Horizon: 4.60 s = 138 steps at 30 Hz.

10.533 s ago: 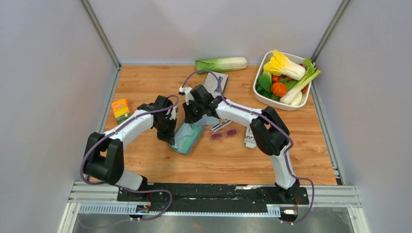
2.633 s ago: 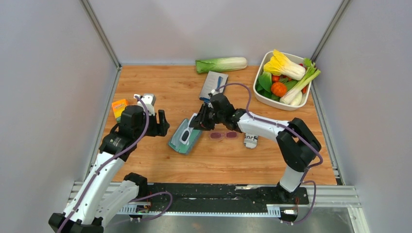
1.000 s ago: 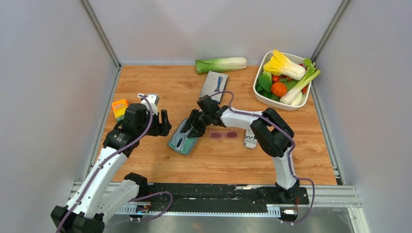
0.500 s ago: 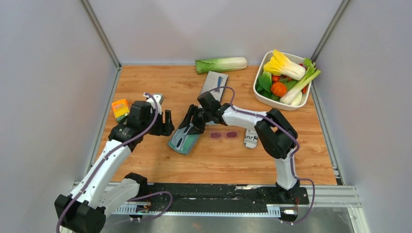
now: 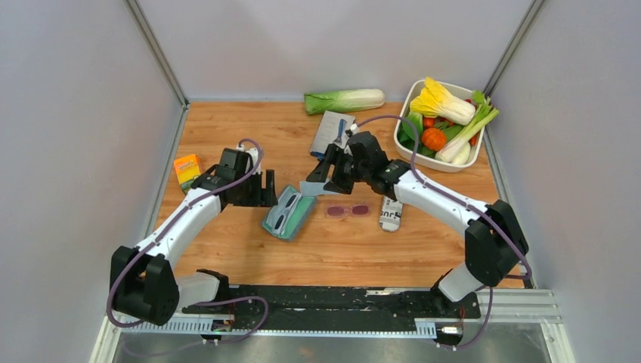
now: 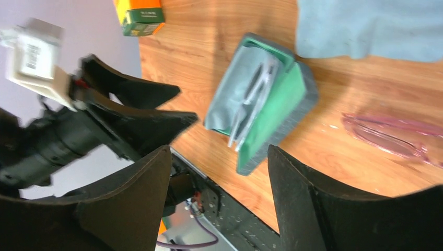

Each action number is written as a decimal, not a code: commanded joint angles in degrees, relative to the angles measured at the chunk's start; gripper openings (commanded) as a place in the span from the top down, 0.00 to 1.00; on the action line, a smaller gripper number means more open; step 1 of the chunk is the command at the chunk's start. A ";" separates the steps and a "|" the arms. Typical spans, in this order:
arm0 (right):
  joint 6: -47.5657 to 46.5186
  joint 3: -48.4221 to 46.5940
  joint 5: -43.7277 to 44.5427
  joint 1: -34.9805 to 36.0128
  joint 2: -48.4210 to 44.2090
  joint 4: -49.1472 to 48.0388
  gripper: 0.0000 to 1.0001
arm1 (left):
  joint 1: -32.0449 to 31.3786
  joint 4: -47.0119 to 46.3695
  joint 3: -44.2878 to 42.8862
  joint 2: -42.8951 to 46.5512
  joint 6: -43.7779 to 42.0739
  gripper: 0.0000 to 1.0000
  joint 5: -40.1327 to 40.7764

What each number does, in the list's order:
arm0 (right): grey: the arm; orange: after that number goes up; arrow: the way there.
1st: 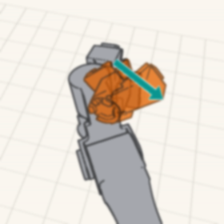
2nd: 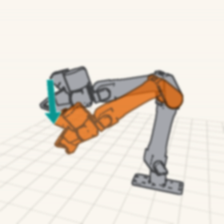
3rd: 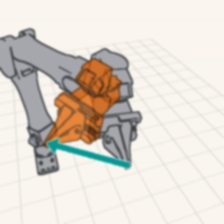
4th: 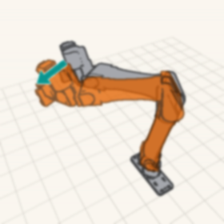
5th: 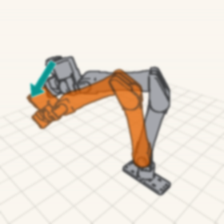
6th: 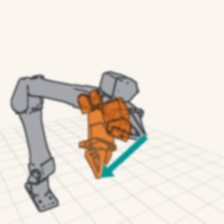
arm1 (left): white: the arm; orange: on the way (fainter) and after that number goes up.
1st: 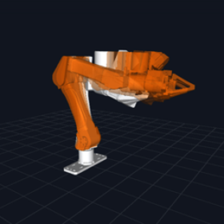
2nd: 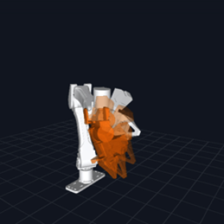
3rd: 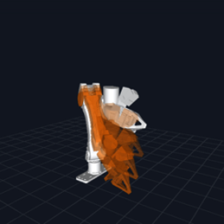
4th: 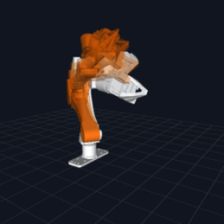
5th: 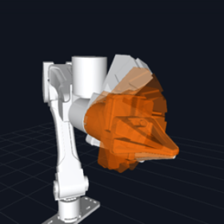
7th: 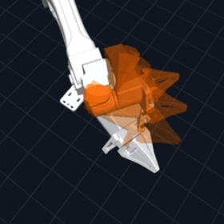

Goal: Organize the sunglasses
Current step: Close the sunglasses case at the center of the board, then move the sunglasses case at the center of the board.

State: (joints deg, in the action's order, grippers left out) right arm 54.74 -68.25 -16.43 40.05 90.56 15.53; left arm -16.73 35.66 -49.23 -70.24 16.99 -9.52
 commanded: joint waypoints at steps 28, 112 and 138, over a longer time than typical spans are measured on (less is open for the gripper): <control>-0.51 7.34 5.53 10.40 10.59 -9.38 0.77 | 11.90 -31.79 11.00 -5.35 14.12 0.68 -20.45; -9.65 -16.22 9.39 10.31 23.79 1.52 0.60 | 20.42 -35.31 24.27 3.18 15.97 0.35 -22.92; -20.64 15.24 12.30 -4.81 -19.28 -2.70 0.00 | -8.05 -11.93 6.35 -0.06 2.17 0.09 14.59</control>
State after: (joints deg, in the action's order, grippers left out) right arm 36.64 -55.07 -1.10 36.58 74.94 15.40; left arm -22.15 20.86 -39.59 -66.06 23.05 -3.05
